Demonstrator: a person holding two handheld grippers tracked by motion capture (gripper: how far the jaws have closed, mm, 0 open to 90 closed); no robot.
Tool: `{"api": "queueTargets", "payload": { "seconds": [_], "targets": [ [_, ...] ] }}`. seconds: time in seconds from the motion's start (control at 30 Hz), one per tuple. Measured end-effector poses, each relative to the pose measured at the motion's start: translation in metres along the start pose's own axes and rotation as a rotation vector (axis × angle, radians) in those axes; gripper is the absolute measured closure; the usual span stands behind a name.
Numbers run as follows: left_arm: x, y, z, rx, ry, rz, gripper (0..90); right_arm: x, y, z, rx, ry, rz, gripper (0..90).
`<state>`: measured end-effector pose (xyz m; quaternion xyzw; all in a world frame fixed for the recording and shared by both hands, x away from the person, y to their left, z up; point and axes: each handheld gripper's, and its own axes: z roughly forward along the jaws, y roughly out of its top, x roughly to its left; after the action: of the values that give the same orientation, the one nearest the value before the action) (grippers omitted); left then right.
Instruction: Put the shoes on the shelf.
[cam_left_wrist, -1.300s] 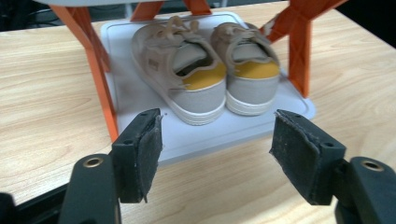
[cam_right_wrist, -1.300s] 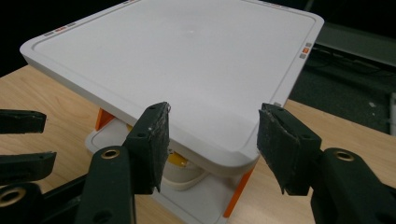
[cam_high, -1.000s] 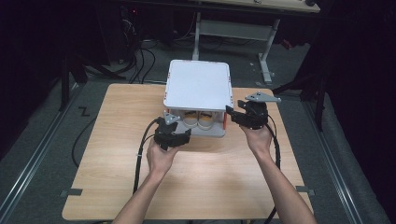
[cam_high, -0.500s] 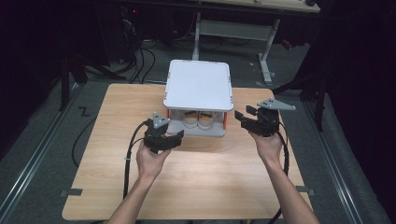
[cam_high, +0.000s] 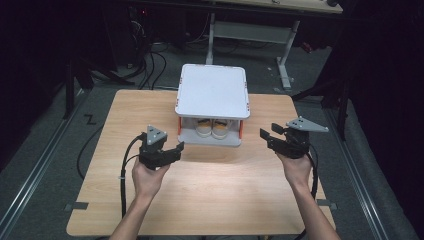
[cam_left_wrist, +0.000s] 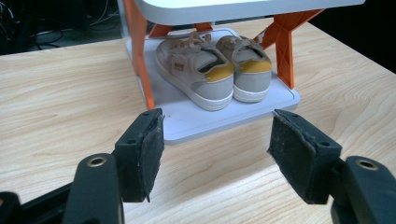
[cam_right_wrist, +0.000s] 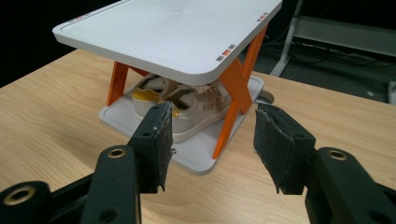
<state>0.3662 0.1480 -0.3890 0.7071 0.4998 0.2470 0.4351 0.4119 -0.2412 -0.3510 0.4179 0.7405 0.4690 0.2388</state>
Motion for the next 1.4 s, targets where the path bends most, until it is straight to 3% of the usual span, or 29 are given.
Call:
{"api": "queueTargets", "payload": {
  "seconds": [0.53, 1.4],
  "targets": [
    [0.008, -0.019, -0.012, -0.005, 0.002, -0.019, 35.2, -0.010, -0.042, -0.018, 0.004, -0.008, 0.052, 46.7],
    [0.013, -0.048, -0.015, 0.021, 0.013, -0.056, 34.8, -0.021, -0.095, -0.024, 0.048, -0.043, 0.106, 45.3]
  ]
}}
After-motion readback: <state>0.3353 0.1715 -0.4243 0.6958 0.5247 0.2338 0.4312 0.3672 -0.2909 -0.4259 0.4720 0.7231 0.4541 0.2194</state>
